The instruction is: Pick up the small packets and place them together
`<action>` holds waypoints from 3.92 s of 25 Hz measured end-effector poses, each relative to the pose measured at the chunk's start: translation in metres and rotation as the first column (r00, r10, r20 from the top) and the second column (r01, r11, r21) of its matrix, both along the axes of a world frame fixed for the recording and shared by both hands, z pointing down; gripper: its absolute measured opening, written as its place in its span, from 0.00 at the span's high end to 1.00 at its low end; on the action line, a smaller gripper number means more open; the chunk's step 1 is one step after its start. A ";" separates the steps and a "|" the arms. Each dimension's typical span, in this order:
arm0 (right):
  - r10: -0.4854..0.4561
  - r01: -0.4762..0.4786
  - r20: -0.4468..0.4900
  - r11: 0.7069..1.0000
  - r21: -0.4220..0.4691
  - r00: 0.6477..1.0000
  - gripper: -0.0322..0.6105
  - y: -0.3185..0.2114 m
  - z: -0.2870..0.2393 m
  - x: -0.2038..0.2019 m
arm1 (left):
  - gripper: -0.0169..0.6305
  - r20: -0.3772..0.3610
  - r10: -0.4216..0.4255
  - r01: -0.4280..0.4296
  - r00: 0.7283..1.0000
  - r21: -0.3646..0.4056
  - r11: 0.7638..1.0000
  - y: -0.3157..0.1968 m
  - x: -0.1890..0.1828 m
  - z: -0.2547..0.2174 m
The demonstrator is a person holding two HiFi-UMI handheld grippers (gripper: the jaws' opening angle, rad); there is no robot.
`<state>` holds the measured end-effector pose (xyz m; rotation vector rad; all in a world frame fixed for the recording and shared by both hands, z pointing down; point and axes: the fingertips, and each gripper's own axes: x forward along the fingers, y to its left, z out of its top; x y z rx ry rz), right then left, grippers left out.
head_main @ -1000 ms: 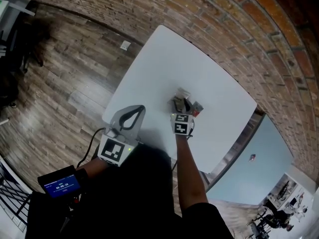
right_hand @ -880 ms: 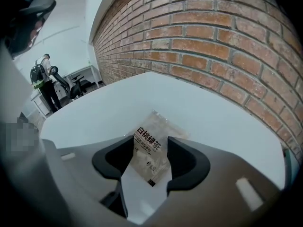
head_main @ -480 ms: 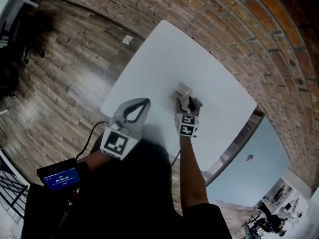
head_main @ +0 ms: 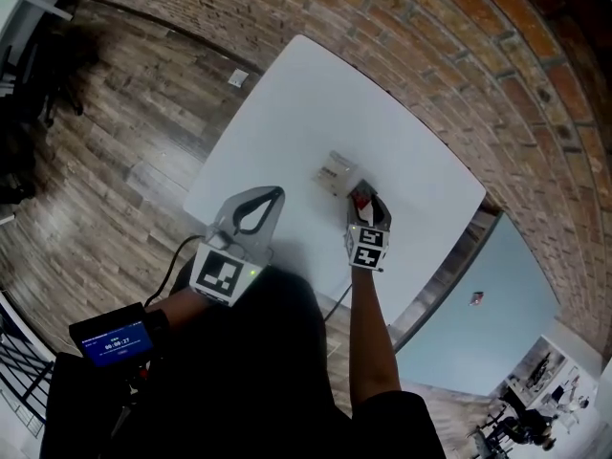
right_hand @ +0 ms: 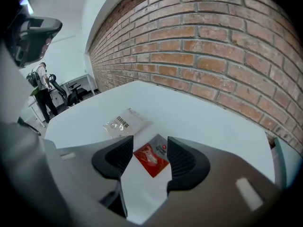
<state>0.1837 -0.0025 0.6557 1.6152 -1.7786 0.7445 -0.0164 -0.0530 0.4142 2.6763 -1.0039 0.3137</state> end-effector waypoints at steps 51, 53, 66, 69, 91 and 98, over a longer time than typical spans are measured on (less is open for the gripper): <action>-0.257 0.258 0.022 0.965 -0.041 0.966 0.57 0.004 0.033 0.015 | 0.97 0.041 -0.133 0.134 0.990 -0.026 0.991 0.039 -0.009 0.010; -0.235 0.235 0.025 0.972 -0.021 0.972 0.57 0.008 0.026 0.013 | 0.97 0.039 -0.137 0.138 0.990 -0.027 0.990 0.040 -0.011 0.008; -0.203 0.199 0.009 0.968 0.152 0.979 0.57 0.031 -0.064 -0.024 | 0.97 -0.011 -0.042 0.042 0.999 -0.020 0.999 0.037 0.018 -0.001; -0.139 0.131 0.019 0.963 0.236 0.990 0.62 0.028 -0.095 -0.022 | 0.97 -0.007 -0.007 0.008 1.000 0.017 1.000 0.032 0.028 -0.007; 0.119 -0.141 0.079 0.740 0.658 0.990 0.95 0.042 -0.325 -0.003 | 0.97 -0.153 0.053 -0.029 0.987 0.160 0.987 -0.021 0.049 -0.081; 0.233 -0.173 0.008 0.699 0.694 0.973 0.95 0.039 -0.364 -0.004 | 0.97 -0.202 0.083 -0.046 0.976 0.179 0.983 -0.020 0.042 -0.109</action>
